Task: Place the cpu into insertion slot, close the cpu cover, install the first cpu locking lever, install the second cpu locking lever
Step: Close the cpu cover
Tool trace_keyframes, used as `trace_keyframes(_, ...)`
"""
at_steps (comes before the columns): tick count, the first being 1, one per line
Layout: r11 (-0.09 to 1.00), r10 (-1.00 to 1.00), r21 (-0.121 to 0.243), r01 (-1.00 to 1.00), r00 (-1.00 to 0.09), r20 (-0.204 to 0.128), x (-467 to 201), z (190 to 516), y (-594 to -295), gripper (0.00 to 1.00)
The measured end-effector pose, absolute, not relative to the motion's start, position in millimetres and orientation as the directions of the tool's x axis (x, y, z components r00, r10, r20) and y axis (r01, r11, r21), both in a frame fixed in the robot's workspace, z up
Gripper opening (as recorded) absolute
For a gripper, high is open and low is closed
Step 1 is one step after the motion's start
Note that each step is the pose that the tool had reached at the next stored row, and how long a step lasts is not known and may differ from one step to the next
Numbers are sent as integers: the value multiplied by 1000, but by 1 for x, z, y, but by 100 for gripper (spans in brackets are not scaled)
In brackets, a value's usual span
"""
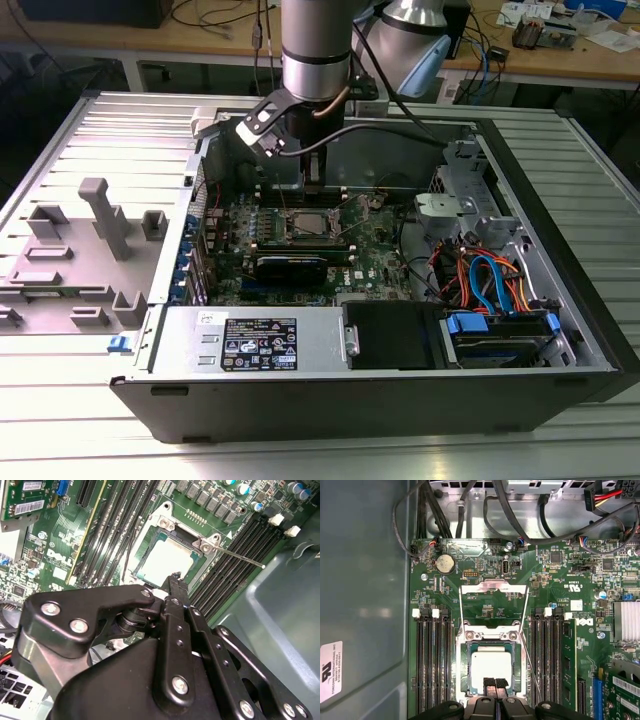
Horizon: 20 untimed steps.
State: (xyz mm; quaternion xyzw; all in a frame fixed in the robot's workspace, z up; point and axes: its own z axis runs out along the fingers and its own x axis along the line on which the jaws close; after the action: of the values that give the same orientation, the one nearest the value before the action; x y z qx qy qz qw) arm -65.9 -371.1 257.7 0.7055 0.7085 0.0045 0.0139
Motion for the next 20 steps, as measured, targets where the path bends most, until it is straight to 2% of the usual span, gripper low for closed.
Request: trace_keyframes(20,4,1000,26,1000,-4,-13,-61,262,-371,11)
